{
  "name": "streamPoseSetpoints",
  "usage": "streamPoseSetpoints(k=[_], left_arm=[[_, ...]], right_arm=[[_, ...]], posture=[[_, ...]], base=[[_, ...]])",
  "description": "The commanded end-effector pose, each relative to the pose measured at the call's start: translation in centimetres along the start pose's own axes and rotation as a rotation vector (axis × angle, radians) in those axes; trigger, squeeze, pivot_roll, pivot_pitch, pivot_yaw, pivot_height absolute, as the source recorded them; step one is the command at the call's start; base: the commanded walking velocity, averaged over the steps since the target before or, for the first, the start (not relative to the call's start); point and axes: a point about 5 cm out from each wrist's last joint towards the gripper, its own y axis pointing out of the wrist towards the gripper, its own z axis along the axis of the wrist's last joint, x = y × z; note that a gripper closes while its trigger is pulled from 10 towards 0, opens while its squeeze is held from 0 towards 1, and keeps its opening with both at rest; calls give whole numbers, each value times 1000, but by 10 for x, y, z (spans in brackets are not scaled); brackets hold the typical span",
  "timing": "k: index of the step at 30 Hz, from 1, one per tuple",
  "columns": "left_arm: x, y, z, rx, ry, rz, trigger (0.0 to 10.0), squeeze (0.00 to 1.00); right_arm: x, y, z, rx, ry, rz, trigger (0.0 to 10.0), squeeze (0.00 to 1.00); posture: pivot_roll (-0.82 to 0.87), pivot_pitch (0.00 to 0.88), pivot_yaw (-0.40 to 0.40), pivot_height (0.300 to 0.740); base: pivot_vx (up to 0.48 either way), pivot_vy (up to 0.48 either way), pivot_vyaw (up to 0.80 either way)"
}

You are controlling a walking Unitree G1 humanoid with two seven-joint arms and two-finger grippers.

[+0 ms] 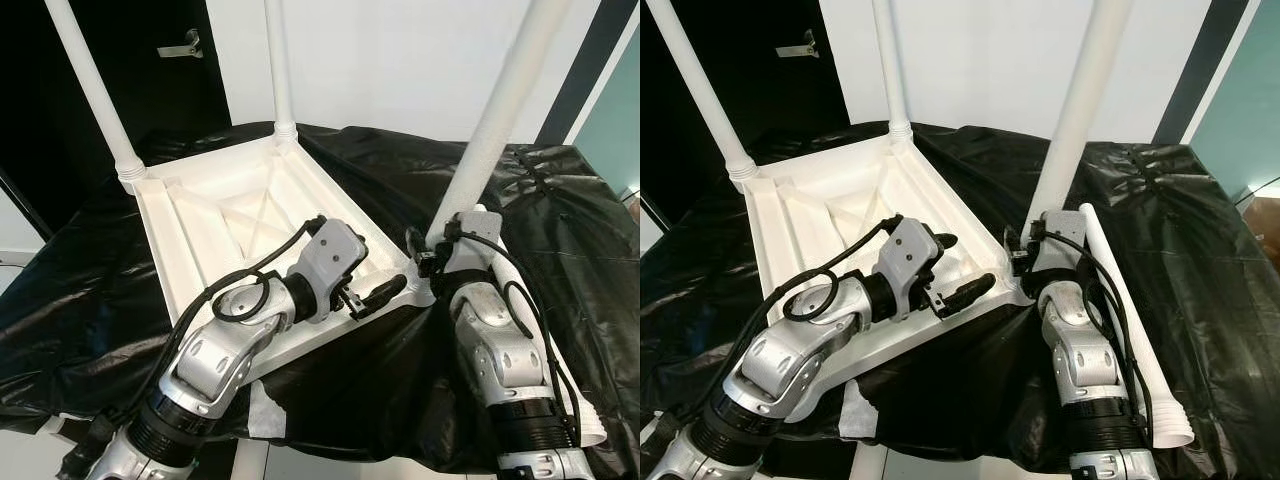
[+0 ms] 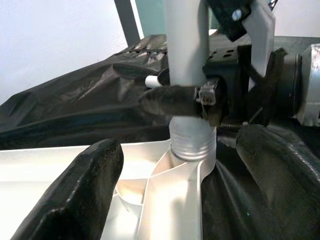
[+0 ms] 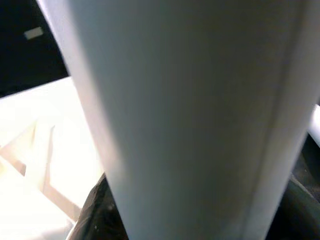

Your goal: Building children table

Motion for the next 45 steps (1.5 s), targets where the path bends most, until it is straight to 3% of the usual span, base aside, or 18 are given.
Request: streamPoseSetpoints(k=[1, 7, 17, 19, 22, 25, 31, 35, 45], left_arm=[[5, -1, -2, -14, 8, -47, 10000, 0], [9, 0, -2, -13, 8, -62, 10000, 0], [11, 0, -1, -15, 18, -72, 10000, 0], [11, 0, -1, -15, 19, -74, 10000, 0], [12, 1, 0, -13, 19, -77, 10000, 0], [12, 0, 0, -11, 20, -76, 10000, 0], [11, -1, 1, -10, 19, -75, 10000, 0], [10, -2, 1, -12, 20, -76, 10000, 0], [8, -2, 1, -14, 22, -68, 10000, 0]], right_arm=[[9, -5, -19, -94, 34, -46, 10000, 0], [21, -3, -20, -115, 136, -100, 10000, 0], [29, -3, -27, -150, 220, -143, 10000, 0], [30, -3, -27, -156, 193, -138, 10000, 0], [28, -5, -33, -183, 59, -108, 10000, 0], [27, -7, -38, -202, 9, -96, 10000, 0], [28, -8, -41, -216, -11, -108, 10000, 0], [33, -11, -45, -225, -108, -108, 10000, 0], [32, -18, -57, -244, -188, -84, 10000, 0]], posture=[[-31, 7, 10, 740], [-33, 0, 13, 740], [-34, 0, 16, 740], [-35, 0, 18, 740], [-35, 0, 18, 740], [-33, 0, 18, 740], [-34, 0, 21, 740], [-36, 3, 26, 740], [-35, 10, 33, 740]], base=[[0, 0, 0], [0, 0, 0], [0, 0, 0], [0, 0, 0], [0, 0, 0], [0, 0, 0], [0, 0, 0], [0, 0, 0], [0, 0, 0]])
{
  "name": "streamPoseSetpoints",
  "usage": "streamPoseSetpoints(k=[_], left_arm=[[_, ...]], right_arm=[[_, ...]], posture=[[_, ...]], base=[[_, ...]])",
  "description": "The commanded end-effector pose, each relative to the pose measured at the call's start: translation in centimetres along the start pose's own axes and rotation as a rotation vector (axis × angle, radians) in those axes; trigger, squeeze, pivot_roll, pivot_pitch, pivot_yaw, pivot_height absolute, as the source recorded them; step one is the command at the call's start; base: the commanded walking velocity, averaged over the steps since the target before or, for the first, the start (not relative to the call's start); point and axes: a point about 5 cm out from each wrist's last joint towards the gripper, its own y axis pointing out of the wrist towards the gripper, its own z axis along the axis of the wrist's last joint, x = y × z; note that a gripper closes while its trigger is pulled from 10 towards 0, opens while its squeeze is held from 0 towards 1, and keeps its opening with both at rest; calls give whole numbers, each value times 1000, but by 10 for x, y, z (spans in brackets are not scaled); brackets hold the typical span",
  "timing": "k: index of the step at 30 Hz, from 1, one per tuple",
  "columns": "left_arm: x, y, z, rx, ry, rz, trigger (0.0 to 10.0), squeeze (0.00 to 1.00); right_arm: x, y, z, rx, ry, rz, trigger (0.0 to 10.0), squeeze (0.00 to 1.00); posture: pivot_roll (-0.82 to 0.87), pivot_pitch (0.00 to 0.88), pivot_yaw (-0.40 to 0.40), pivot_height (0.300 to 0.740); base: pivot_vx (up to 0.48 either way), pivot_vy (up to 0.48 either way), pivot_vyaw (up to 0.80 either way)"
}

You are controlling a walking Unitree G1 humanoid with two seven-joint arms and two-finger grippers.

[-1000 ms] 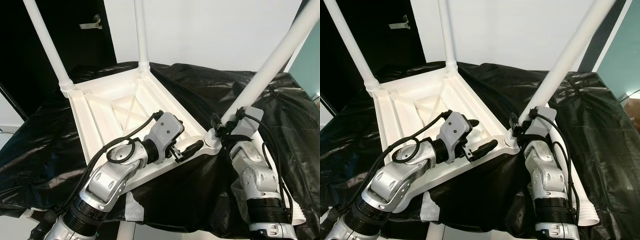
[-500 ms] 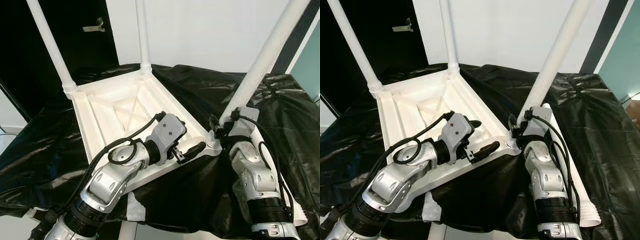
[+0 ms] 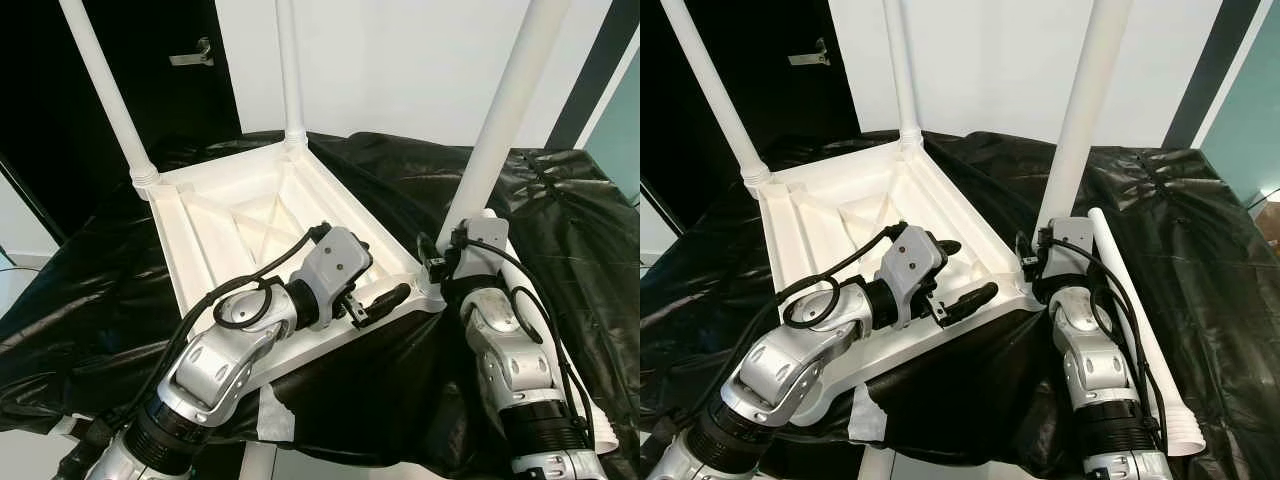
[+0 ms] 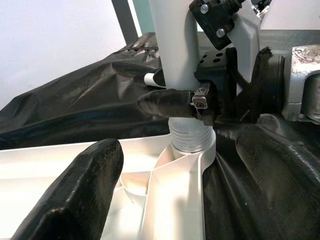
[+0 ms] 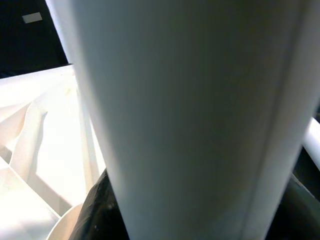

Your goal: Building children table

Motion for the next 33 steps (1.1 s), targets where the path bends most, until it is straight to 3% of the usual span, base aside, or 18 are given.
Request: streamPoseSetpoints(k=[1, 9, 14, 15, 18, 23, 25, 30, 33], left_arm=[[0, -1, 1, -9, 11, -40, 10000, 0], [0, -1, 2, -9, 11, -38, 10000, 0], [-1, -1, 2, -8, 11, -35, 10000, 0], [-1, -2, 3, -8, 12, -35, 10000, 0], [-1, -2, 3, -7, 11, -35, 10000, 0], [-1, -2, 4, -4, 13, -35, 10000, 0], [-1, -2, 5, -2, 15, -35, 10000, 0], [-1, -2, 5, -1, 16, -37, 10000, 0], [0, -2, 6, -2, 16, -39, 10000, 0]], right_arm=[[16, -13, -44, -199, -57, -69, 10000, 0], [11, -15, -50, -209, -95, -31, 10000, 0], [8, -15, -51, -197, -161, 1, 10000, 0], [4, -16, -52, -180, -217, 37, 10000, 0], [-2, -17, -52, -166, -199, 68, 10000, 0], [-7, -19, -50, -126, -254, 123, 10000, 0], [-7, -21, -52, -96, -323, 140, 10000, 0], [-8, -22, -57, -97, -247, 163, 10000, 0], [-9, -22, -60, -114, -150, 167, 10000, 0]], posture=[[-35, 12, 34, 740], [-34, 13, 32, 740], [-33, 13, 32, 740], [-35, 13, 32, 740], [-35, 14, 32, 740], [-37, 14, 32, 740], [-36, 14, 34, 740], [-36, 15, 37, 740], [-36, 16, 38, 740]], base=[[0, 0, 0], [0, 0, 0], [0, 0, 0], [0, 0, 0], [0, 0, 0], [0, 0, 0], [0, 0, 0], [0, 0, 0], [0, 0, 0]])
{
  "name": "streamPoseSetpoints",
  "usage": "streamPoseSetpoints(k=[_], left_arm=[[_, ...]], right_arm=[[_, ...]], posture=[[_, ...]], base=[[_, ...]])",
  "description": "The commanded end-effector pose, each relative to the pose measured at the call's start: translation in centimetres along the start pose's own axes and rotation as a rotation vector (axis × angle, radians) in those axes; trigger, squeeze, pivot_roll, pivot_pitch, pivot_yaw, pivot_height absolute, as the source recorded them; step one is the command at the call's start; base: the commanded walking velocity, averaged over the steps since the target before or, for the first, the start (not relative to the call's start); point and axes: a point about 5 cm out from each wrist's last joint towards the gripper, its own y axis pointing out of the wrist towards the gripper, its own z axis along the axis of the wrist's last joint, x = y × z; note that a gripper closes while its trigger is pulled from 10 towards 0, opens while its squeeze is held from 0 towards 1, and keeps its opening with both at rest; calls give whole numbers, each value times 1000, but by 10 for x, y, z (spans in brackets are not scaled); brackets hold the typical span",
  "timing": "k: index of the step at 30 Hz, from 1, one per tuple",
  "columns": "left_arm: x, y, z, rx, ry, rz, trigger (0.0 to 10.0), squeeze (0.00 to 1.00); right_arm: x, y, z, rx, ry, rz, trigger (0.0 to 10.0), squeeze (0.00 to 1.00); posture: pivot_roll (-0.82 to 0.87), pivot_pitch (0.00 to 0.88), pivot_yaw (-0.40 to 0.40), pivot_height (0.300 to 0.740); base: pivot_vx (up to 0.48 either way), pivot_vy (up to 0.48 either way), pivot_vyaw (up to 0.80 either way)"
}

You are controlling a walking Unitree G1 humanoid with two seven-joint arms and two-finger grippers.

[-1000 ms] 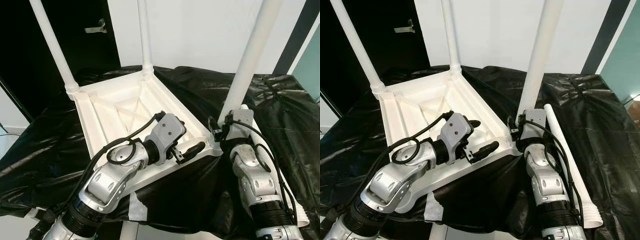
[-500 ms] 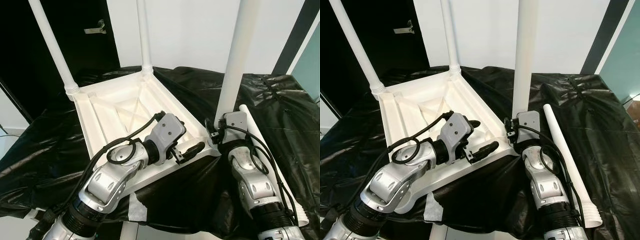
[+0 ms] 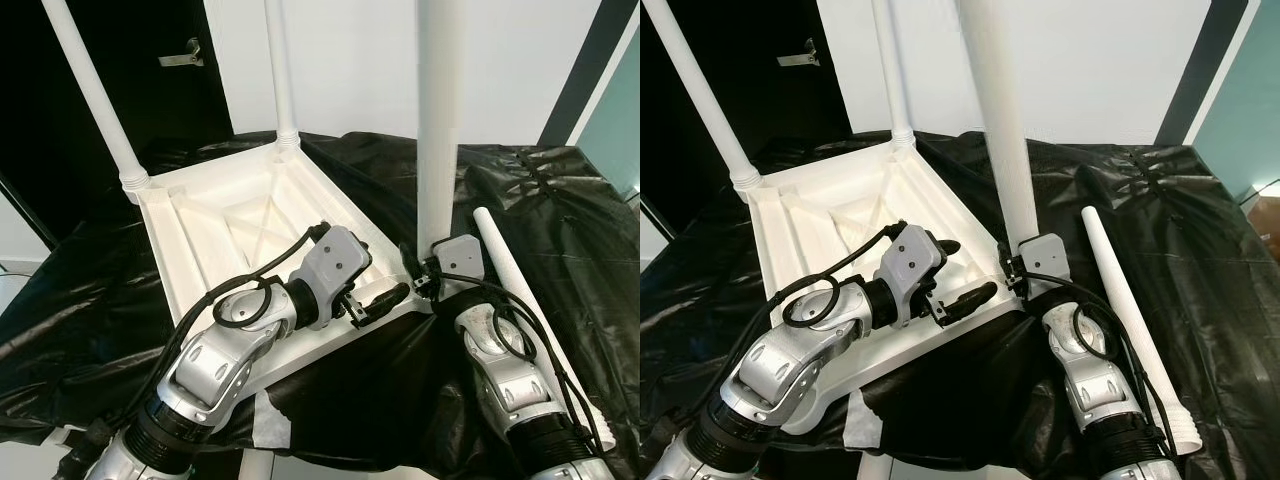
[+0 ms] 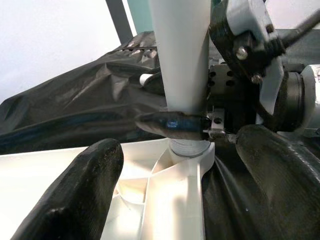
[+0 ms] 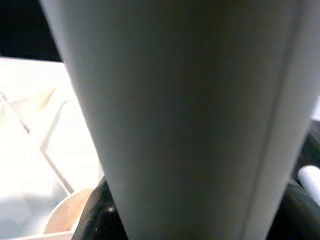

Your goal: Building children table

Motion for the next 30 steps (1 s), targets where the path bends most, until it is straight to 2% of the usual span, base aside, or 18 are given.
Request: streamPoseSetpoints(k=[1, 3, 7, 17, 21, 23, 24, 26, 30], left_arm=[[0, -1, 5, 3, 20, -40, 10000, 0], [0, -1, 5, 3, 20, -40, 10000, 0], [1, -3, 6, 4, 22, -43, 10000, 0], [1, -4, 6, 2, 22, -43, 10000, 0], [1, -4, 6, 2, 22, -44, 10000, 0], [2, -4, 6, 3, 22, -46, 10000, 0], [2, -4, 6, 3, 22, -46, 10000, 0], [2, -4, 6, 2, 23, -46, 10000, 0], [2, -3, 6, 3, 24, -50, 10000, 0]], right_arm=[[-5, -20, -49, -244, 71, 18, 10000, 0], [-6, -20, -49, -244, 84, 17, 10000, 0], [-4, -16, -48, -298, 293, -10, 10000, 0], [3, -11, -49, -351, 375, -28, 10000, 0], [5, -11, -47, -347, 376, -39, 10000, 0], [2, -12, -44, -324, 291, 22, 10000, 0], [2, -12, -44, -324, 291, 22, 10000, 0], [-1, -16, -46, -314, 232, 63, 10000, 0], [1, -19, -49, -310, 203, 90, 10000, 0]], posture=[[-36, 16, 38, 740], [-36, 16, 38, 740], [-34, 17, 35, 740], [-34, 14, 34, 740], [-34, 16, 33, 740], [-34, 15, 34, 740], [-34, 15, 34, 740], [-34, 13, 37, 740], [-35, 10, 40, 740]], base=[[0, 0, 0], [0, 0, 0], [0, 0, 0], [0, 0, 0], [0, 0, 0], [0, 0, 0], [0, 0, 0], [0, 0, 0], [0, 0, 0]])
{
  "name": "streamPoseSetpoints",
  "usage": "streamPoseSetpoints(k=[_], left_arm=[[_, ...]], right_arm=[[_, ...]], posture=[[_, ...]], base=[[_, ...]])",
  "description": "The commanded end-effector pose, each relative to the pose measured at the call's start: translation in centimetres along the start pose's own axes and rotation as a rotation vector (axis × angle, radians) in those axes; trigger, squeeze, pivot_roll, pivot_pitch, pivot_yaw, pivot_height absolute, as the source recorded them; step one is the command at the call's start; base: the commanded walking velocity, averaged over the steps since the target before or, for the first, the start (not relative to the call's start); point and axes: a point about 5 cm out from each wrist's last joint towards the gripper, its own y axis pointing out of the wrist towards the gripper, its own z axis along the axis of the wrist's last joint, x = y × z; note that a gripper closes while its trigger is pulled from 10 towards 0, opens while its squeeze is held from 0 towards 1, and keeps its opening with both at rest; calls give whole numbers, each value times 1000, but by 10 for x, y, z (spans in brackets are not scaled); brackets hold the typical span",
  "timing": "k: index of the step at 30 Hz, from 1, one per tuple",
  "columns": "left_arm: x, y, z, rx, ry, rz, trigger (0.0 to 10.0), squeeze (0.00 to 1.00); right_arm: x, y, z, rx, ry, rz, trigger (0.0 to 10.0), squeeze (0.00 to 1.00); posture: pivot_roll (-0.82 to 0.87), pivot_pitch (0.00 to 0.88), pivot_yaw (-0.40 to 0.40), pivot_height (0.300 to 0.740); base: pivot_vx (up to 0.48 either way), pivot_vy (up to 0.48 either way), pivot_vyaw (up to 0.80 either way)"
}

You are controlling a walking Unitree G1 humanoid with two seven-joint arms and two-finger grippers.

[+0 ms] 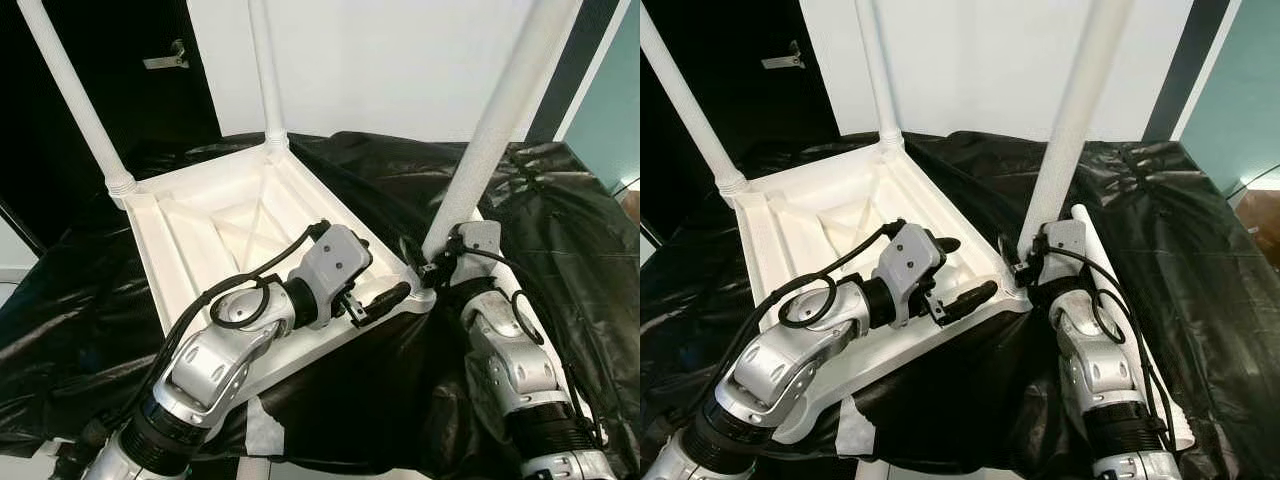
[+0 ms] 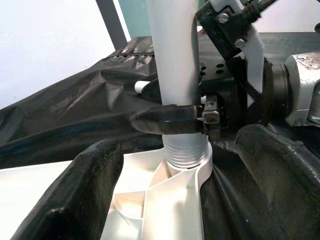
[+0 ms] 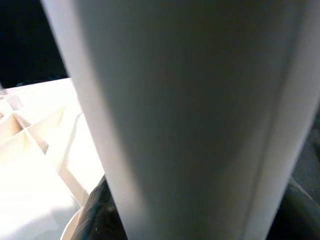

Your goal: Building children table

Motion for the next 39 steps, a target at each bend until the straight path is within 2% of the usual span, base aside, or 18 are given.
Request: streamPoseSetpoints(k=[1, 5, 11, 17, 19, 21, 23, 26, 29, 31, 34, 39], left_arm=[[1, -1, 2, -6, 5, -46, 10000, 0], [1, 0, 2, -7, 6, -47, 10000, 0], [1, 1, 3, -5, 8, -54, 10000, 0], [1, 1, 3, -5, 9, -55, 10000, 0], [-1, 0, 3, -7, 13, -54, 10000, 0], [-1, 0, 3, -7, 13, -54, 10000, 0], [-1, -1, 3, -8, 13, -51, 10000, 0], [-1, -2, 3, -9, 11, -49, 10000, 0], [-1, -3, 2, -10, 9, -44, 10000, 0], [-1, -3, 2, -10, 9, -44, 10000, 0], [-1, -4, 2, -12, 10, -43, 10000, 0], [-2, -4, 2, -12, 12, -45, 10000, 0]], right_arm=[[-1, -20, -54, -259, 10, 2, 10000, 0], [1, -22, -54, -247, -2, 25, 10000, 0], [4, -29, -53, -189, 11, 126, 10000, 0], [7, -29, -52, -171, -10, 140, 10000, 0], [10, -31, -50, -160, -153, 246, 10000, 0], [10, -31, -50, -160, -153, 246, 10000, 0], [6, -34, -54, -165, -202, 322, 10000, 0], [3, -35, -57, -173, -203, 335, 10000, 0], [-2, -35, -61, -185, -142, 336, 10000, 0], [-2, -35, -61, -185, -142, 336, 10000, 0], [3, -31, -57, -199, -41, 295, 10000, 0], [9, -27, -55, -210, -4, 274, 10000, 0]], posture=[[-35, 10, 40, 740], [-38, 7, 42, 740], [-42, 9, 46, 740], [-44, 10, 51, 740], [-39, 11, 53, 740], [-39, 11, 53, 740], [-33, 13, 48, 740], [-30, 16, 47, 740], [-27, 16, 47, 740], [-27, 16, 47, 740], [-29, 16, 49, 740], [-36, 10, 51, 740]], base=[[0, 0, 0], [0, 0, 0], [0, 0, 0], [0, 0, 0], [0, 0, 0], [0, 0, 0], [0, 0, 0], [0, 0, 0], [0, 0, 0], [0, 0, 0], [0, 0, 0], [0, 0, 0]])
